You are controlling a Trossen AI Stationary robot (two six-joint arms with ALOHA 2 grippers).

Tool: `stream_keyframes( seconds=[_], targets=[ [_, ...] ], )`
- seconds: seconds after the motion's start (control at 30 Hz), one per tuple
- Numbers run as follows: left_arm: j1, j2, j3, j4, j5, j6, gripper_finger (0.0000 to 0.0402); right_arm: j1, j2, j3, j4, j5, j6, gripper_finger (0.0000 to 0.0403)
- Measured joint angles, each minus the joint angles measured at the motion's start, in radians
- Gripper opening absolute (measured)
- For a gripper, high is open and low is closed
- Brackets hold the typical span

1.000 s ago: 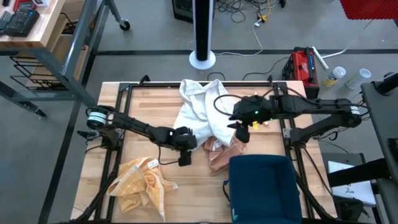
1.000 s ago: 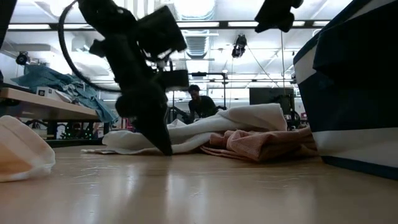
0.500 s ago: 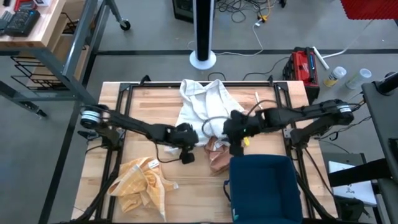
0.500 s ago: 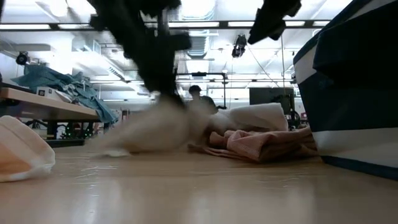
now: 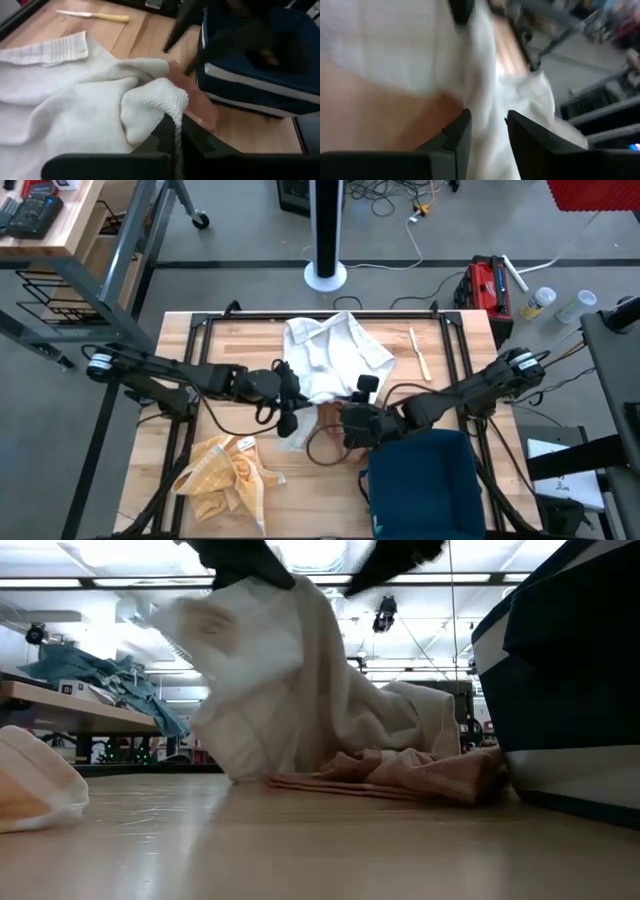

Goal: Fold towel
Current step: Fold the white towel

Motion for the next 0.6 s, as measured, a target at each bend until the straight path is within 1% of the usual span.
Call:
stream_keyframes(
  seconds=[0.07,0.13,0.17,0.23,0.33,0.4,0.5,0.6],
  targets=[
    [-0.001,0.014,0.001,0.018,-0.007,-0.019,0.0001,0.003,0.001,0.000,0.034,-0.027,-0.035,0.0136],
    [-0.005,0.022,-0.001,0.022,-0.006,-0.024,0.0001,-0.001,0.014,0.011,0.121,-0.080,-0.039,0.0147],
    [-0.006,0.029,-0.003,0.033,-0.007,-0.023,0.0001,-0.001,0.016,0.011,0.122,-0.087,-0.038,0.0152],
    [-0.009,0.039,0.002,0.095,-0.007,-0.014,0.0001,-0.007,0.033,0.016,0.113,-0.085,-0.023,0.0161],
    [-0.018,0.046,-0.001,0.116,0.019,-0.008,0.0000,-0.025,0.051,0.022,0.118,-0.085,0.021,0.0169],
    [-0.023,0.051,0.001,0.125,0.042,0.005,0.0000,-0.040,0.069,0.025,0.152,-0.083,0.036,0.0168],
    [-0.035,0.052,0.000,0.120,0.061,0.012,0.0006,-0.045,0.086,0.023,0.144,-0.048,0.043,0.0145],
    [-0.056,0.051,0.000,0.090,0.063,0.002,0.0019,-0.044,0.087,0.023,0.153,-0.042,0.025,0.0094]
  ],
)
